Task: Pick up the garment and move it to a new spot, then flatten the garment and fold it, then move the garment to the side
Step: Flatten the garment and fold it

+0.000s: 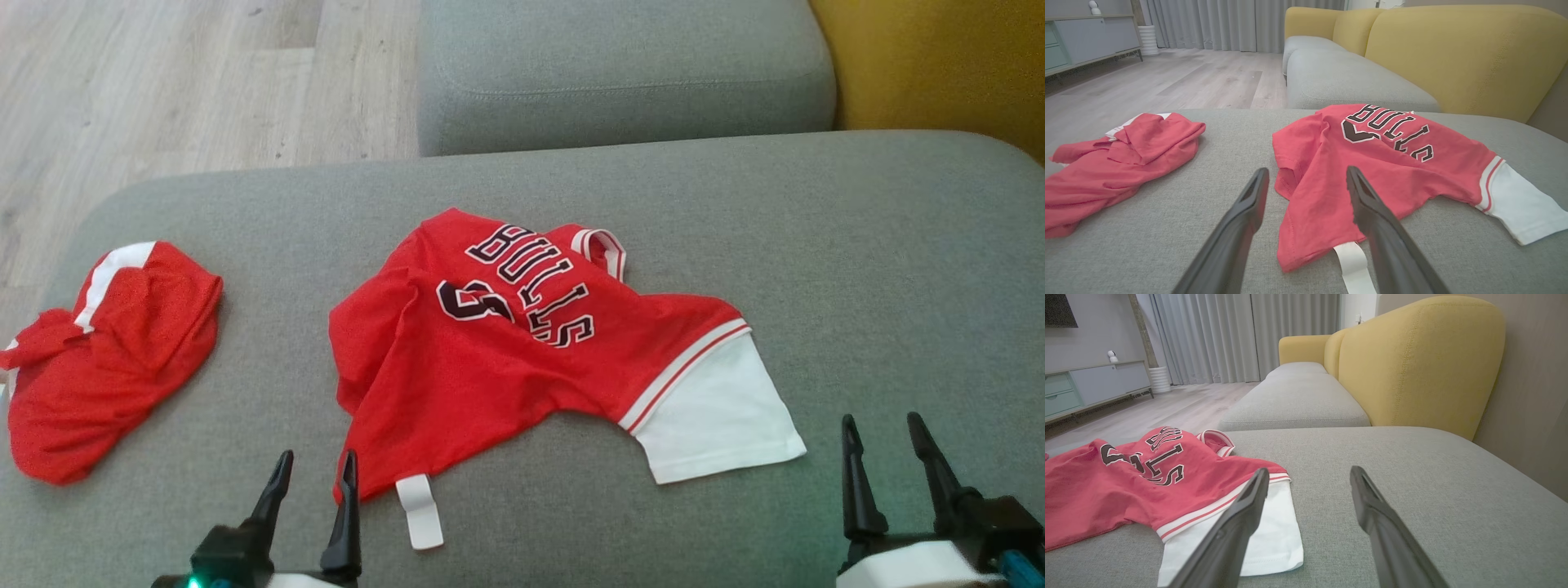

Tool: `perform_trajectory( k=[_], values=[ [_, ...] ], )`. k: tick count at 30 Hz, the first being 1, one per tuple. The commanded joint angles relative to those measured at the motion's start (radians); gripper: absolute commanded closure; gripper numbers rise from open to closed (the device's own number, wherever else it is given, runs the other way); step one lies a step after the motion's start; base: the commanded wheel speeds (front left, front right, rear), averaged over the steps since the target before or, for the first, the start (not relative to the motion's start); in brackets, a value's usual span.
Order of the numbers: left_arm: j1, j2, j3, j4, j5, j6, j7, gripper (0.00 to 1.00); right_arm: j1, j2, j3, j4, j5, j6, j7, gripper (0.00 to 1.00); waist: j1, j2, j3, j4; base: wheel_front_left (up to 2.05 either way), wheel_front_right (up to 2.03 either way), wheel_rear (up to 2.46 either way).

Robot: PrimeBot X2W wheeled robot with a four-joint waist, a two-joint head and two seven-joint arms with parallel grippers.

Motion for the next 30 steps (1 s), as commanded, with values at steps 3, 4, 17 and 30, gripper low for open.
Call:
perform_trajectory(
  k=[3,4,17,30],
  values=[
    [-0.023,-0.032,0.078,-0.013,0.045,-0.041,-0.012,0.0,-0.018,-0.007,0.025,-0.013,0.008,-0.001,-0.011,0.0,0.0,-0.0001,-0.006,-0.001,0.0,0.0,0.0],
    [-0.019,-0.041,0.089,-0.011,0.054,-0.051,-0.012,0.0,-0.018,-0.007,0.026,-0.01,0.009,-0.001,-0.011,0.0,0.0,-0.0001,-0.006,-0.001,0.0,0.0,0.0],
    [-0.004,-0.105,0.192,0.013,0.13,-0.146,-0.012,0.0,-0.023,-0.007,0.044,0.003,0.012,-0.001,-0.011,0.0,0.0,-0.0001,-0.009,0.001,0.0,0.0,0.0],
    [-0.029,-0.129,0.203,0.055,0.177,-0.173,-0.012,0.0,-0.085,-0.011,0.06,0.013,0.002,-0.001,0.006,0.0,0.0,-0.0001,0.0,-0.004,0.0,0.0,0.0]
  ],
)
